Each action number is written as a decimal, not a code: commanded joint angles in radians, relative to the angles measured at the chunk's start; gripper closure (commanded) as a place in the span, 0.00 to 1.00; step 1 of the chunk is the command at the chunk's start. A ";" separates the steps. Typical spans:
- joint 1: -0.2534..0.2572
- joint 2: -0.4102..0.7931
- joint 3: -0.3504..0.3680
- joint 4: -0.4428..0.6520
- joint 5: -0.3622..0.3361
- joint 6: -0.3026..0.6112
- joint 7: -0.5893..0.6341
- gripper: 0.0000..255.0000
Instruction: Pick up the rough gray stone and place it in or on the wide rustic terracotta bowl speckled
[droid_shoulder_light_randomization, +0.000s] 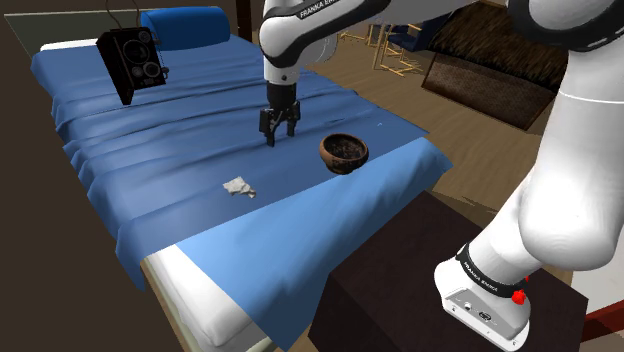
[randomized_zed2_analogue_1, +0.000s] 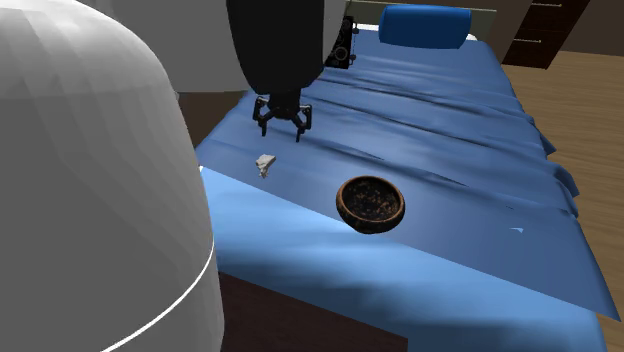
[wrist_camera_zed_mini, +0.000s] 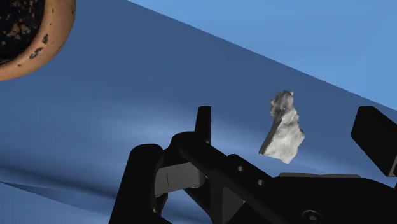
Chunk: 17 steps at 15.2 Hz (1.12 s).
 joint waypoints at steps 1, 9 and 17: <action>0.008 0.079 0.009 0.069 0.007 0.003 0.000 0.00; 0.052 0.416 0.041 0.459 0.015 -0.076 0.022 0.00; 0.067 0.482 0.046 0.462 0.018 -0.013 0.022 0.00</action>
